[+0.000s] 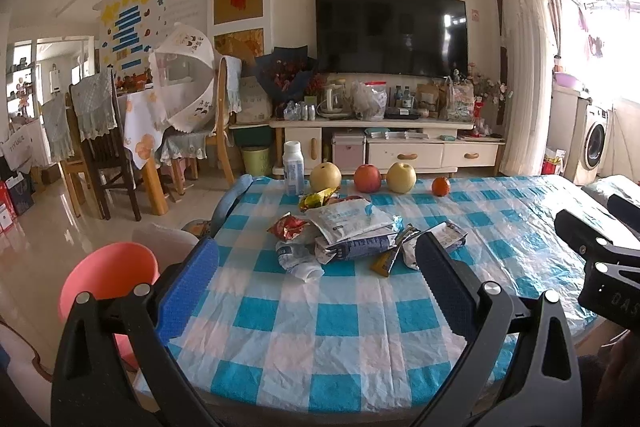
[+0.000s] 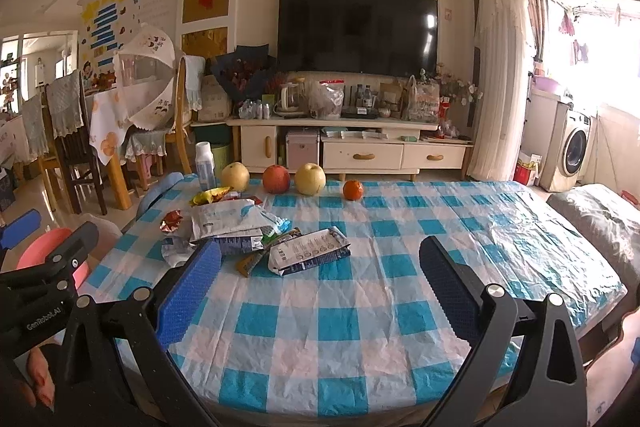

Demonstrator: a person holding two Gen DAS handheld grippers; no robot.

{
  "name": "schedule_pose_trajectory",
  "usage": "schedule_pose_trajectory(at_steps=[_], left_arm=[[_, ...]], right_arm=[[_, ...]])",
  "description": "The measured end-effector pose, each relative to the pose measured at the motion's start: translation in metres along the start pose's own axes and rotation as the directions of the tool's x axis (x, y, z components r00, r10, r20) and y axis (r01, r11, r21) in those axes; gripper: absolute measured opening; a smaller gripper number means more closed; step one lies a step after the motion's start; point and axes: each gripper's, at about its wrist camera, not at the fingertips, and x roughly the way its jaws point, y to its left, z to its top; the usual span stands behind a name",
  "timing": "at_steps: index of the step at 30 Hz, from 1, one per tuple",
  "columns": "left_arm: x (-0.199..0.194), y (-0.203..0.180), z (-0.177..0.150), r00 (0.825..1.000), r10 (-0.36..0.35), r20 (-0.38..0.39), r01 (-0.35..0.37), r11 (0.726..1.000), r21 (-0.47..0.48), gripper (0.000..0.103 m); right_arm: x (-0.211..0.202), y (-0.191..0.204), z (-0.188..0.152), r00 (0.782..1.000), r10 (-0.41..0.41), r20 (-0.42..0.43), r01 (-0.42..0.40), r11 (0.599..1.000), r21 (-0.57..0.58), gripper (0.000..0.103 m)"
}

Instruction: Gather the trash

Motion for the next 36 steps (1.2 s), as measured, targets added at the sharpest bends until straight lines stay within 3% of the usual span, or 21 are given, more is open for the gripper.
schedule_pose_trajectory(at_steps=[9,19,29,36], left_arm=[[0.031,0.005,-0.022,1.0,0.001,-0.002,-0.001,1.0,-0.03,0.099],[0.086,0.004,-0.061,0.991,-0.004,-0.136,0.014,0.997,0.072,0.099],[0.139,0.006,-0.048,0.98,-0.087,-0.179,0.118,0.978,0.171,0.099],[0.189,-0.008,-0.029,0.976,-0.056,-0.212,0.12,0.946,0.301,0.099]], right_arm=[[0.038,-0.002,-0.017,0.999,-0.024,-0.042,0.024,1.0,-0.009,0.098],[0.101,-0.014,-0.055,0.984,0.058,-0.171,-0.054,0.998,0.027,0.098],[0.167,-0.043,-0.065,0.927,0.206,-0.315,-0.134,0.963,0.235,0.098],[0.219,-0.056,-0.06,0.884,0.312,-0.348,-0.183,0.916,0.357,0.098]])
